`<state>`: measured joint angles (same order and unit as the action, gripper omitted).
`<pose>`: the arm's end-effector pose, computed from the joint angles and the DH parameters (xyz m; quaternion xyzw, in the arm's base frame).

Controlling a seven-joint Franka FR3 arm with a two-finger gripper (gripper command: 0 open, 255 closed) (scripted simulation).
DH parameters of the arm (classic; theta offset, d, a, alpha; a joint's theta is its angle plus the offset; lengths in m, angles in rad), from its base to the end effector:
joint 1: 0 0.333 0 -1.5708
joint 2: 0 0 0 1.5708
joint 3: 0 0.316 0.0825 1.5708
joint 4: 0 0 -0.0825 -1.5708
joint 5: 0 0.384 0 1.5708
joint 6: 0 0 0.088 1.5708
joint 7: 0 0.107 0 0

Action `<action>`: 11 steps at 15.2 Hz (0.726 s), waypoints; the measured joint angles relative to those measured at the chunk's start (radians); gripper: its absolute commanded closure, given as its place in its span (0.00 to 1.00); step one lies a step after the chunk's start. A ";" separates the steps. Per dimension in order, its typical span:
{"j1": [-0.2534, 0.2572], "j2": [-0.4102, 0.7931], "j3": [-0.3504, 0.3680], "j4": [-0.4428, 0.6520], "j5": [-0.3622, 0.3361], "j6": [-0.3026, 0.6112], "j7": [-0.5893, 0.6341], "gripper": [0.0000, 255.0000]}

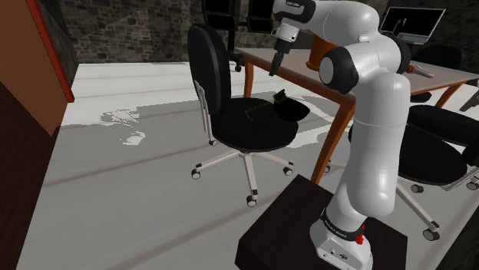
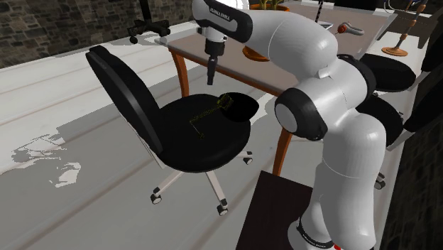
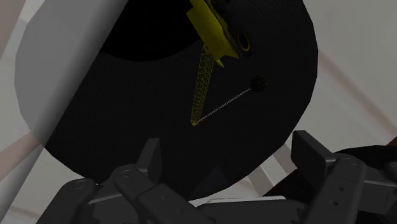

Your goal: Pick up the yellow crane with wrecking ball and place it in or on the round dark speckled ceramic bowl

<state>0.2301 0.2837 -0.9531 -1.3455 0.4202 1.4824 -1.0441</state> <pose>0.5290 -0.2987 0.6172 -0.9786 -0.1819 -0.0617 0.0732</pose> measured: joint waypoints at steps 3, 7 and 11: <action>0.018 -0.006 0.000 -0.044 -0.009 0.040 0.001 0.00; 0.041 -0.023 0.000 -0.095 -0.023 0.080 0.005 0.00; 0.043 -0.025 0.000 -0.099 -0.024 0.084 0.005 0.00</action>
<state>0.2727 0.2591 -0.9535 -1.4446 0.3959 1.5661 -1.0388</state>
